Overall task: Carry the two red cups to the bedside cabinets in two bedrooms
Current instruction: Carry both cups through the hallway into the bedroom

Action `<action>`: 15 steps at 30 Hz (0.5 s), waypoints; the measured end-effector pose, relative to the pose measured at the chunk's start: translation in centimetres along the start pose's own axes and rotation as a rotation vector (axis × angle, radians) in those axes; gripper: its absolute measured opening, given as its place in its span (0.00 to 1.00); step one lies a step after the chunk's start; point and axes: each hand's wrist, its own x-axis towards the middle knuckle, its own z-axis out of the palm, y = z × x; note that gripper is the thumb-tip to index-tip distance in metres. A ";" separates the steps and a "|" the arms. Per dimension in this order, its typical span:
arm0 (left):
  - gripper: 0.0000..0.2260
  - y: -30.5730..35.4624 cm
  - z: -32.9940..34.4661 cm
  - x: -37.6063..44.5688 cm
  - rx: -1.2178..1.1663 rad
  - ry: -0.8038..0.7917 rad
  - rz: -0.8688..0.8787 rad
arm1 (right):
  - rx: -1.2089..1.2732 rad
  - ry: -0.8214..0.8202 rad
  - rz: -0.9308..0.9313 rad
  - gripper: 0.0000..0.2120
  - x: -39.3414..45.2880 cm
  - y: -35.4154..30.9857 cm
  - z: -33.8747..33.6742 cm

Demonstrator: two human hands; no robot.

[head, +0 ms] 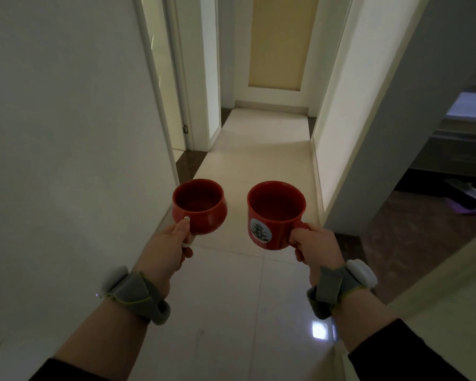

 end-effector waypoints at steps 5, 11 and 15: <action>0.14 3.1 0.9 7.5 0.015 -0.009 -0.008 | -0.016 0.026 0.018 0.03 7.1 -3.7 3.0; 0.14 6.5 1.4 19.9 0.035 -0.040 0.012 | 0.016 0.077 0.022 0.05 16.8 -7.5 8.3; 0.16 8.9 1.4 27.8 0.062 -0.083 0.025 | 0.024 0.120 0.007 0.03 22.4 -9.8 11.6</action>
